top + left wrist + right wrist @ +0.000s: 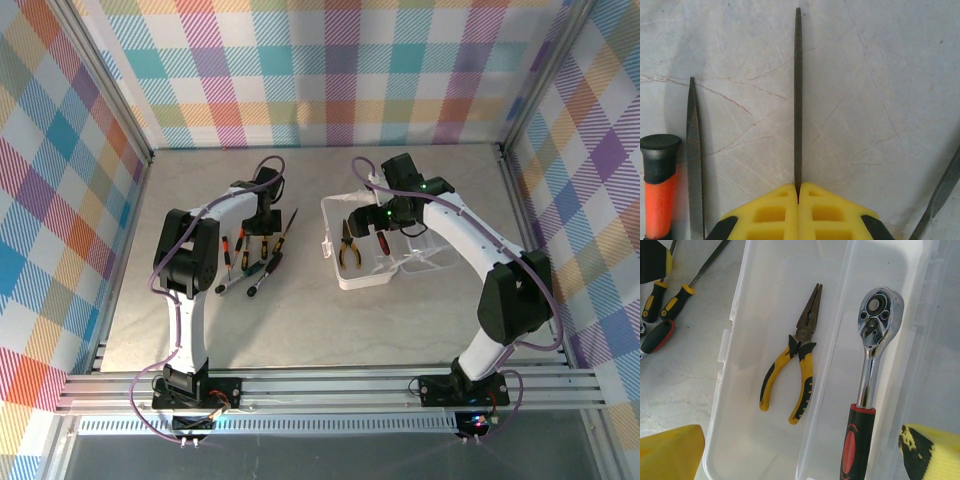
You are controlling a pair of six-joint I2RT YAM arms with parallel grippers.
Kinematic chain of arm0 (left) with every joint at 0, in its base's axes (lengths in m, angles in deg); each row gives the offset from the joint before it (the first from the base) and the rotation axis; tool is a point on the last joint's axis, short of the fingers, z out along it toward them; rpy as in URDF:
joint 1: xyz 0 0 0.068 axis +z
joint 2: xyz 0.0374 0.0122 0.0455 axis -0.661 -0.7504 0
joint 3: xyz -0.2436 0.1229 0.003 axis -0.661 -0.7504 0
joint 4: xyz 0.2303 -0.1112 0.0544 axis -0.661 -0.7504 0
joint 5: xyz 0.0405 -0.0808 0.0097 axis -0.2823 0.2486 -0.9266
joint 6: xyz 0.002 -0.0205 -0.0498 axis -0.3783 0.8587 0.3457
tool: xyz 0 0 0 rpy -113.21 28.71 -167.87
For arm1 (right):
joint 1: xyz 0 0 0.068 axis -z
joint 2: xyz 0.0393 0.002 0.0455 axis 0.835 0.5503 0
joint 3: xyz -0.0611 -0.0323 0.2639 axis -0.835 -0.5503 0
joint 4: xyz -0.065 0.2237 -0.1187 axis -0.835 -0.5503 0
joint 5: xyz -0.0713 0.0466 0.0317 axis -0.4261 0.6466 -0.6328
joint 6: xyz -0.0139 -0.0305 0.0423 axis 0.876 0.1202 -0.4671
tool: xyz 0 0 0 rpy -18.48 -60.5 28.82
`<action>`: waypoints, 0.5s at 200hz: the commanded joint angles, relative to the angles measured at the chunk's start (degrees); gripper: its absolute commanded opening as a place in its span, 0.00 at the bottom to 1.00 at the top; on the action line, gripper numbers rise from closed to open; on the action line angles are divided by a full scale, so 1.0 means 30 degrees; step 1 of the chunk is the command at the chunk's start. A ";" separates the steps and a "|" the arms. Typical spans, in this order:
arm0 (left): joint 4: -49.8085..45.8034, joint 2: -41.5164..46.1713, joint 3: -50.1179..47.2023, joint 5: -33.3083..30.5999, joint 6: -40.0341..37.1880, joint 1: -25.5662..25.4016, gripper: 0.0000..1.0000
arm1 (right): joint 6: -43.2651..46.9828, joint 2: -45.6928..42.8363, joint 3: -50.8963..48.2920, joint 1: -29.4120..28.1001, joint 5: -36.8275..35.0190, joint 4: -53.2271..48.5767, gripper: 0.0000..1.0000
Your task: Pack the tool kit
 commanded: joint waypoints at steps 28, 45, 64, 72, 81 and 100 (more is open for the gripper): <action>-0.1351 0.1158 0.0177 -0.0603 -0.0623 -0.0088 0.00 | 0.0319 -0.0396 0.0669 0.0069 0.0754 -0.0359 0.99; -0.1458 0.2446 0.0247 -0.0257 -0.0653 -0.0088 0.00 | 0.0374 -0.0607 0.0520 0.0044 0.1266 -0.0183 0.99; -0.1512 0.3918 0.0334 0.0536 -0.0610 -0.0059 0.00 | 0.0440 -0.0901 0.0264 -0.0040 0.1638 0.0174 0.99; -0.1464 0.4585 0.0375 0.1212 -0.0525 -0.0031 0.00 | 0.0509 -0.0979 0.0200 -0.0102 0.1767 0.0263 0.99; -0.1271 0.5348 0.0344 0.1874 -0.0380 -0.0029 0.00 | 0.0578 -0.1044 0.0143 -0.0190 0.2033 0.0355 0.99; -0.0583 0.6657 0.0292 0.4236 0.0101 0.0000 0.00 | 0.0744 -0.1223 -0.0030 -0.0471 0.2997 0.0897 0.99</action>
